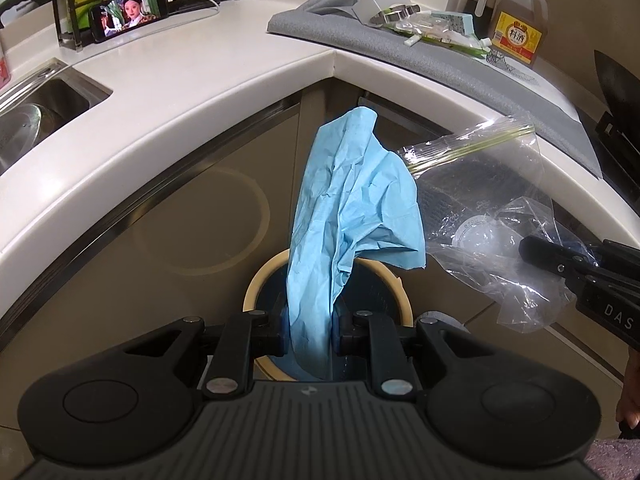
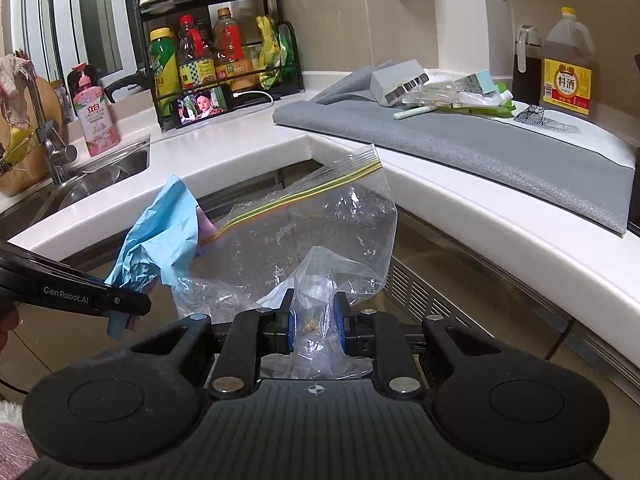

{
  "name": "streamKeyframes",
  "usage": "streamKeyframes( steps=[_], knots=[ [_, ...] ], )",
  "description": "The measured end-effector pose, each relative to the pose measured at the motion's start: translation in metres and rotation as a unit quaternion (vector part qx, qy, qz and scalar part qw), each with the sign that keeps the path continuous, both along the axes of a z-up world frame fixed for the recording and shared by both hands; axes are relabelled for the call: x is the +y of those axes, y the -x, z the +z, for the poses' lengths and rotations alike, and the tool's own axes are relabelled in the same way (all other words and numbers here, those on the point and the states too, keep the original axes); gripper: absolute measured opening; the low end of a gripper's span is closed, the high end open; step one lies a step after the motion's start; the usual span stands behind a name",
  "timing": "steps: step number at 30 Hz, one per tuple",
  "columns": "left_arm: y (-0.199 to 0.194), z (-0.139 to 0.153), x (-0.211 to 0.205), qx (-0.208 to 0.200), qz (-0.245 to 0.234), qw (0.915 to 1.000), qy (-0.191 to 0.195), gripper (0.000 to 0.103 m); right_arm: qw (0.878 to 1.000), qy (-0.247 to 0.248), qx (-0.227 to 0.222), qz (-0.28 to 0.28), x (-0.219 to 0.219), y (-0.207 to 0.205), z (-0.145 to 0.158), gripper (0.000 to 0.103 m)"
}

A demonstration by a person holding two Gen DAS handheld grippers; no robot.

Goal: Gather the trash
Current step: 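Carry the blue glove and plastic bag down over the trash bin with both tools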

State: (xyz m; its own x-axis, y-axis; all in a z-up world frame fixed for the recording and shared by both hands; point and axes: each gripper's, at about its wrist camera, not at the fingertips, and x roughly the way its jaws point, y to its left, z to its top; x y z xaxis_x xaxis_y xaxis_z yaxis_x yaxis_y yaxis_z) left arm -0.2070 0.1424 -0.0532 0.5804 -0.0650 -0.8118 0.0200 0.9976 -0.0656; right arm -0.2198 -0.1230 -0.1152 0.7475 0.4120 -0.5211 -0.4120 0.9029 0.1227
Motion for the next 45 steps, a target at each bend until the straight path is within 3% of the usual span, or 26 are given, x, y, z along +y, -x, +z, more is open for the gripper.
streamKeyframes(
  steps=[21, 29, 45],
  knots=[
    [-0.027, -0.029, -0.003, 0.028, -0.014, 0.9995, -0.008, 0.021, 0.998, 0.035, 0.046, -0.012, 0.021, -0.025, -0.016, 0.02],
    [-0.045, -0.055, -0.002, 0.067, -0.016, 0.9976, 0.004, 0.021, 0.995, 0.055, 0.08, -0.019, 0.027, -0.043, -0.035, 0.02],
    [-0.097, -0.11, -0.011, 0.136, -0.016, 0.9906, -0.013, 0.022, 0.984, 0.096, 0.146, -0.014, 0.046, -0.087, -0.077, 0.02]
  ],
)
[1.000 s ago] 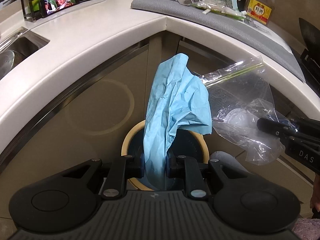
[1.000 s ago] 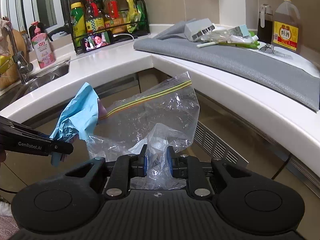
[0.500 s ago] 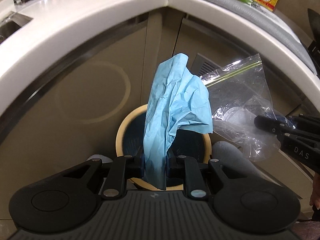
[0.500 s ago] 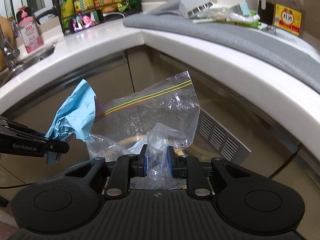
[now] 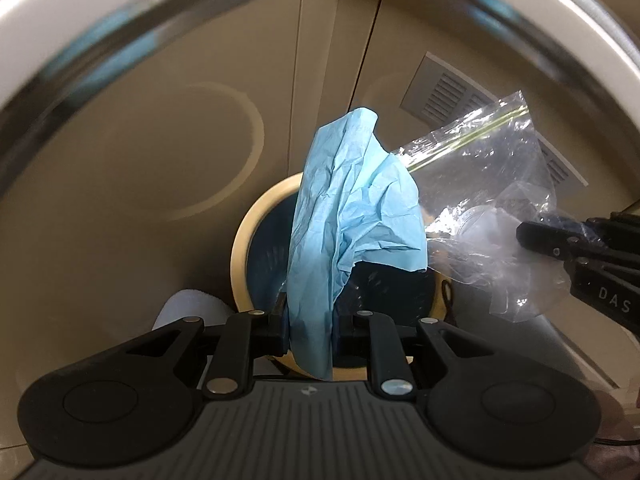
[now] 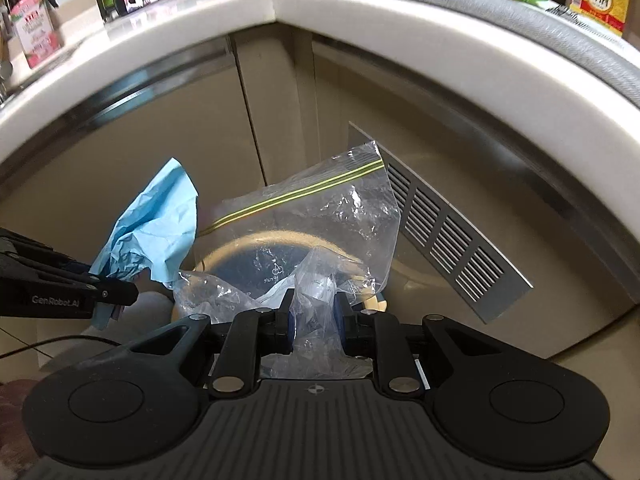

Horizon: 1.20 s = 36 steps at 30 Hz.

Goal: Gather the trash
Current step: 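Carry the blue glove and plastic bag down over the trash bin with both tools, then open both tools to drop the glove and bag into the bin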

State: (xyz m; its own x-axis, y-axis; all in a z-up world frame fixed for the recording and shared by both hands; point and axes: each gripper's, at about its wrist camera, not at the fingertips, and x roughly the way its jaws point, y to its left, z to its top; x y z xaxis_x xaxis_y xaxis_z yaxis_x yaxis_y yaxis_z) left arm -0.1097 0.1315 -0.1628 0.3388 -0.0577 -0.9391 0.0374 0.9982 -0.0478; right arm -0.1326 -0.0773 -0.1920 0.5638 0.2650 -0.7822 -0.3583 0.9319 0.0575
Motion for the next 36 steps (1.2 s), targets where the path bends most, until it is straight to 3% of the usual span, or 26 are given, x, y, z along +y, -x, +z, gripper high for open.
streamKeyframes(
  steps=[8, 21, 22, 23, 25, 26, 27, 28, 29, 36],
  knots=[
    [-0.016, -0.013, -0.012, 0.026, -0.004, 0.9996, -0.01, 0.021, 0.998, 0.055, 0.029, 0.0, 0.015, -0.03, -0.023, 0.021],
    [-0.028, -0.032, -0.015, 0.062, -0.025, 0.9974, -0.026, 0.023, 0.995, 0.065, 0.061, 0.05, 0.039, -0.061, -0.043, 0.024],
    [-0.028, -0.034, -0.016, 0.064, -0.026, 0.9972, -0.027, 0.027, 0.995, 0.057, 0.065, 0.051, 0.038, -0.065, -0.045, 0.027],
    [-0.028, -0.034, -0.017, 0.064, -0.03, 0.9972, -0.025, 0.036, 0.995, 0.049, 0.067, 0.05, 0.035, -0.067, -0.046, 0.029],
    [-0.026, -0.031, -0.019, 0.062, -0.035, 0.9972, -0.023, 0.064, 0.996, 0.034, 0.064, 0.048, 0.034, -0.07, -0.045, 0.036],
    [-0.023, -0.026, -0.02, 0.053, -0.038, 0.9976, -0.022, 0.089, 0.996, 0.029, 0.062, 0.049, 0.033, -0.071, -0.042, 0.05],
    [-0.02, -0.019, -0.02, 0.038, -0.04, 0.9982, -0.025, 0.102, 0.997, 0.025, 0.058, 0.046, 0.031, -0.072, -0.04, 0.057],
    [-0.015, -0.011, -0.021, 0.017, -0.041, 0.9986, -0.03, 0.103, 0.998, 0.02, 0.052, 0.041, 0.029, -0.071, -0.036, 0.07],
    [-0.01, -0.004, -0.022, 0.002, -0.046, 0.9983, -0.036, 0.103, 0.998, 0.015, 0.047, 0.039, 0.029, -0.068, -0.034, 0.077],
    [0.012, 0.025, -0.02, 0.007, -0.041, 0.9988, -0.027, 0.103, 0.999, 0.015, 0.039, 0.032, 0.025, -0.049, -0.016, 0.079]
  ],
)
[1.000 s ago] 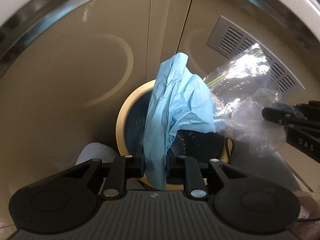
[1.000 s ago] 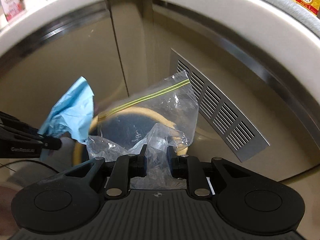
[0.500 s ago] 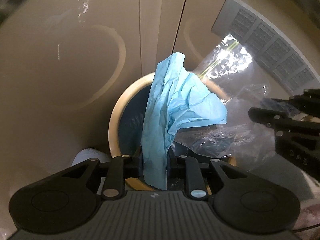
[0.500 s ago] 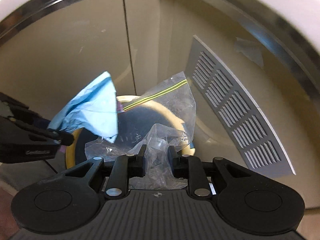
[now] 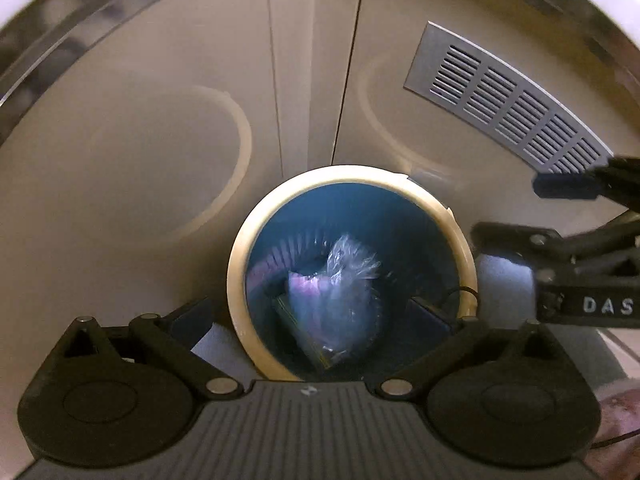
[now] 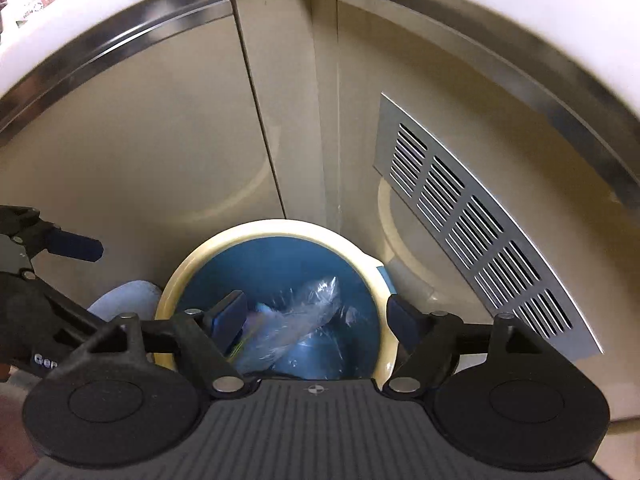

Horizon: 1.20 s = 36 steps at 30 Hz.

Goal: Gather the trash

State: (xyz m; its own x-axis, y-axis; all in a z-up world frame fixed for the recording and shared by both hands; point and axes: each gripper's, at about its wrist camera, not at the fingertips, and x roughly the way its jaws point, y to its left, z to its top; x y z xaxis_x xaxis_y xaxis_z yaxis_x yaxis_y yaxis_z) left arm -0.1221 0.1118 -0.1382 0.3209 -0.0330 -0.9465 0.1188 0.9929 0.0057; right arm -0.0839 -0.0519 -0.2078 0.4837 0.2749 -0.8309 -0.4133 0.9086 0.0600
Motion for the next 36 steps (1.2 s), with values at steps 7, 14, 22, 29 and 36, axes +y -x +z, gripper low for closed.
streamKeyframes(
  steps=[7, 14, 22, 29, 36],
  knots=[
    [0.04, 0.036, 0.016, -0.015, 0.026, 0.9994, 0.015, 0.103, 0.999, -0.008, -0.034, 0.003, -0.017, 0.041, 0.036, 0.086],
    [0.083, 0.077, 0.019, -0.069, 0.02, 0.9972, -0.02, 0.103, 0.998, -0.004, -0.065, 0.002, -0.025, 0.086, 0.056, 0.092],
    [0.1, 0.088, 0.002, -0.115, -0.011, 0.9917, -0.056, 0.103, 0.993, -0.008, -0.121, 0.008, -0.029, 0.113, 0.073, 0.092],
    [0.096, 0.075, -0.008, -0.124, -0.016, 0.9901, -0.064, 0.103, 0.993, -0.012, -0.115, 0.016, -0.029, 0.12, 0.075, 0.093],
    [0.092, 0.069, -0.013, -0.123, -0.03, 0.9893, -0.072, 0.103, 0.994, -0.014, -0.112, 0.004, -0.032, 0.122, 0.074, 0.093]
  ],
)
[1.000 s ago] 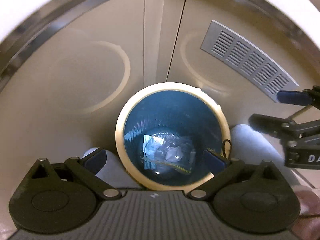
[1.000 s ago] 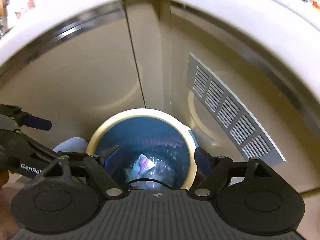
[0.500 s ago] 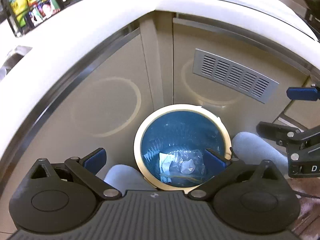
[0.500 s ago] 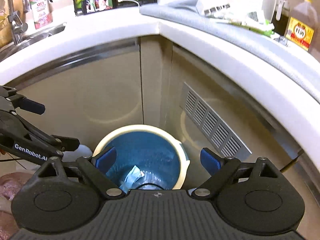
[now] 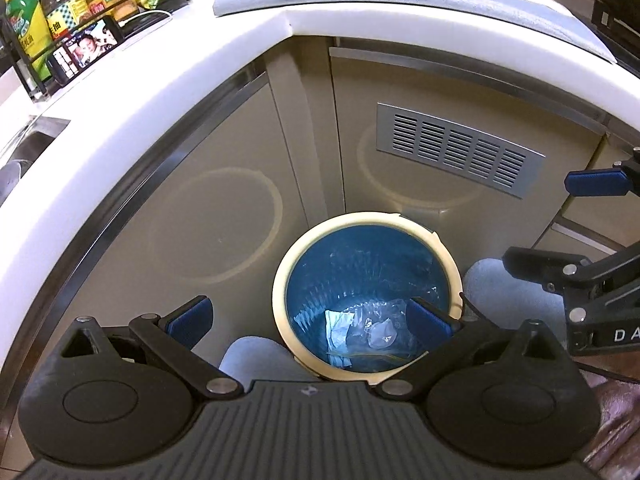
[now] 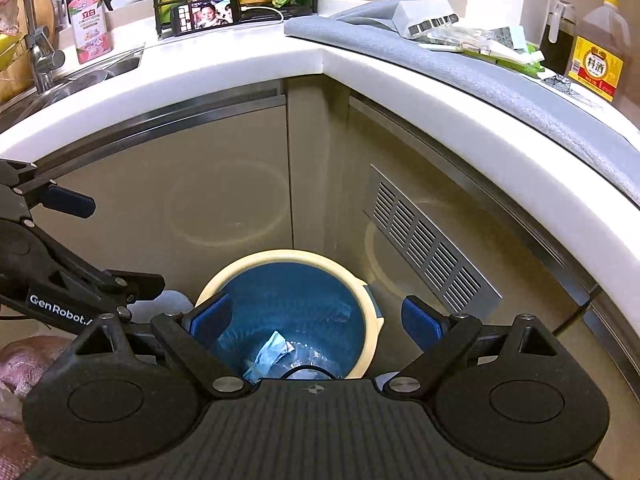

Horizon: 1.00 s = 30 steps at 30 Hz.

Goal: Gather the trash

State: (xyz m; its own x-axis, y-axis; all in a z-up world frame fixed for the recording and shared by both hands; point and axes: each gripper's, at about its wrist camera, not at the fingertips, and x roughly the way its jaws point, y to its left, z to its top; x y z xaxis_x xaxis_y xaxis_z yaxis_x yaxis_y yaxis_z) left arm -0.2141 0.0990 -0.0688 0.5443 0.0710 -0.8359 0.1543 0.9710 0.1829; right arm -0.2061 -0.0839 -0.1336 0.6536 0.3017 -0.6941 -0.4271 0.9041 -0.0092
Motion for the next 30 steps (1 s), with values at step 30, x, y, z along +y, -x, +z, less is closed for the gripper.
streamKeyframes(
  steps=[30],
  knots=[
    [-0.0044, -0.0064, 0.005, 0.005, 0.009, 0.9999, 0.003, 0.103, 1.0, 0.017, 0.001, 0.003, 0.0064, -0.0027, -0.0002, 0.093]
  ],
)
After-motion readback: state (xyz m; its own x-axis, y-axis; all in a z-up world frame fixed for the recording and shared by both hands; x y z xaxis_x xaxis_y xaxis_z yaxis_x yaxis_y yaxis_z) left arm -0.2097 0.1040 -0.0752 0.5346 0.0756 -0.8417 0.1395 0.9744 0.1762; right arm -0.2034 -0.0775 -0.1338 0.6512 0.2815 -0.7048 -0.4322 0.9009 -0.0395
